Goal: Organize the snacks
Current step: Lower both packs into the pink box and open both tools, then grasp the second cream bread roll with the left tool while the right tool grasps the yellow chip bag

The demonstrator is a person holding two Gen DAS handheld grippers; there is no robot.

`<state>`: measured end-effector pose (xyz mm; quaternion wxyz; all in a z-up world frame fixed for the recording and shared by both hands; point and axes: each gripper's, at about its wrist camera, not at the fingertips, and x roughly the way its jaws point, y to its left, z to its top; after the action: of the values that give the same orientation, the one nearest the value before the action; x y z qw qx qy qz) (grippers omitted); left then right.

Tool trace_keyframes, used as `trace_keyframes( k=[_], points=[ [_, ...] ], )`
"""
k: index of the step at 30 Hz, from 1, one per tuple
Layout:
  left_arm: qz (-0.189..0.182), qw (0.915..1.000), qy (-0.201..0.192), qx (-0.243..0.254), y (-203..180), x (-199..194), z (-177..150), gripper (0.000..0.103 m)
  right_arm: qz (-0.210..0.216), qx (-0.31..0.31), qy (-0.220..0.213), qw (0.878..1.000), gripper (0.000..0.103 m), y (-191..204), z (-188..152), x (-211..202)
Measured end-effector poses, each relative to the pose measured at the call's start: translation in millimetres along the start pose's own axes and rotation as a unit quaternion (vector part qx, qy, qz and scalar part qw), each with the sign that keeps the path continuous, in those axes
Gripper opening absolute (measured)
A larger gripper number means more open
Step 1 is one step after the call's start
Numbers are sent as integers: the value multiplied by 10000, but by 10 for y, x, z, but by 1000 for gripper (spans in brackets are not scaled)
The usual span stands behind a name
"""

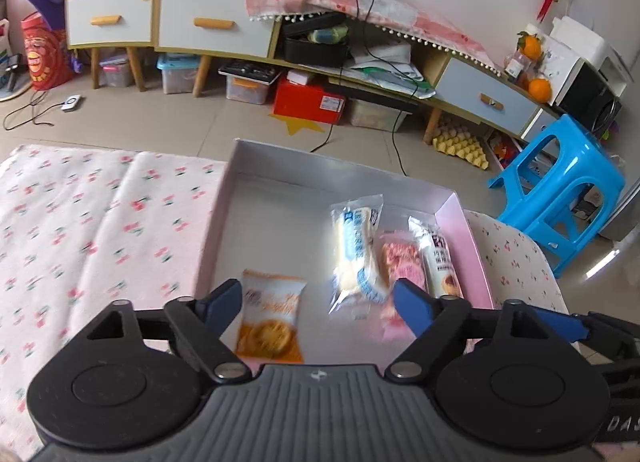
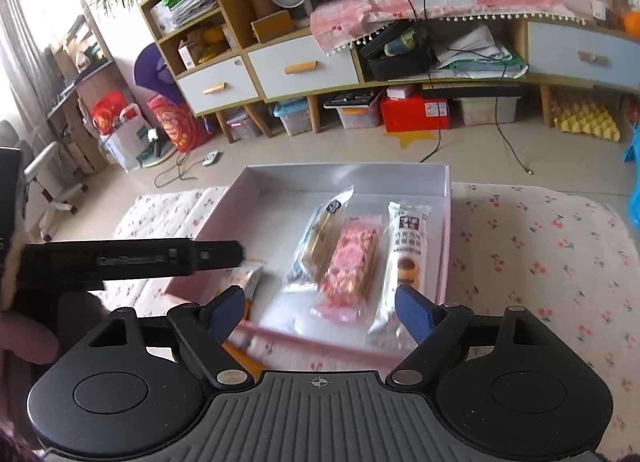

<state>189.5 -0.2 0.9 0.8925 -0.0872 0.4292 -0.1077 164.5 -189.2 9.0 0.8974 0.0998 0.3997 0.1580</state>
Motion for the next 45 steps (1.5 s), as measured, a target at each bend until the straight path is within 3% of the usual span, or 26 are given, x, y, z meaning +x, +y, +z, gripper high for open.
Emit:
trace_keyframes(
  k=[4, 9, 21, 33, 40, 45],
  points=[
    [112, 9999, -65, -19, 48, -210, -86, 98, -71, 81, -78, 9999, 91, 72, -86, -214],
    [309, 9994, -110, 117, 86, -437, -216, 102, -254, -38, -240, 9994, 95, 241, -187, -461],
    [522, 9980, -221, 296, 261, -759, -669, 103, -554, -251, -492, 9969, 102, 544, -587, -678],
    [333, 9952, -303, 866, 497, -733, -1110, 103, -707, -153, -259, 9970, 102, 326, -1056, -611],
    [642, 9969, -85, 456, 671, -690, -1358, 102, -1000, -327, -201, 9942, 102, 198, -1298, -577],
    [522, 9986, -7, 25, 773, -678, -1451, 96, -1047, -344, -189, 9937, 102, 124, -1376, -534]
  ],
)
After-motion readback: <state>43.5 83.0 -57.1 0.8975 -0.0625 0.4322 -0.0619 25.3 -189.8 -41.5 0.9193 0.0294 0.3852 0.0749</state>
